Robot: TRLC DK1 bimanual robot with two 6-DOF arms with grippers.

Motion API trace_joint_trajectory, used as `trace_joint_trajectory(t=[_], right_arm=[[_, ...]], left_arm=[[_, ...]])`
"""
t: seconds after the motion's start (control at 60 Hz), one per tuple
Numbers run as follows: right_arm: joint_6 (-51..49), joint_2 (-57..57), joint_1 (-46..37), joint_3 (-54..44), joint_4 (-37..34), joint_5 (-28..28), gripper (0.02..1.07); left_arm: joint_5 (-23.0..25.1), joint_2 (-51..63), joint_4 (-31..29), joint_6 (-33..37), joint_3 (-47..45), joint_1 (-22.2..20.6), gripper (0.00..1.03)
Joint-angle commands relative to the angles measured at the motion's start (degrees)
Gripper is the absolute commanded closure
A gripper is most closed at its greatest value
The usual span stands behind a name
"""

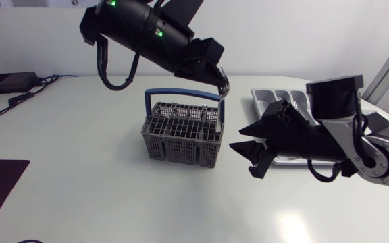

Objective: Unload the cutlery basket into the drawer organizer.

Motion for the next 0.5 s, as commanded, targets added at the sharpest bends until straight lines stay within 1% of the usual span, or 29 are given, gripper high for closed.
trace_joint_trajectory(t=[0.0,0.167,0.25,0.317,0.483], right_arm=[[-1.37,-4.56,0.59,-1.01,-0.88,-0.74,0.44],[-3.13,-9.39,0.85,-0.04,-5.27,-4.26,0.44],[-3.92,-10.71,1.29,-0.13,-6.94,-6.81,0.44],[-3.92,-12.47,1.91,-0.39,-7.56,-8.22,0.44],[-3.57,-14.84,2.87,0.05,-8.70,-8.92,0.44]], left_arm=[[2.04,-1.09,-2.78,1.22,3.67,-0.82,0.90],[6.52,0.58,-11.48,7.02,8.86,-1.70,0.90],[8.63,0.76,-13.85,9.48,9.56,-2.66,0.90],[8.98,1.02,-16.14,12.12,9.65,-3.37,0.90],[10.04,1.20,-18.16,14.49,9.03,-4.86,0.90]])
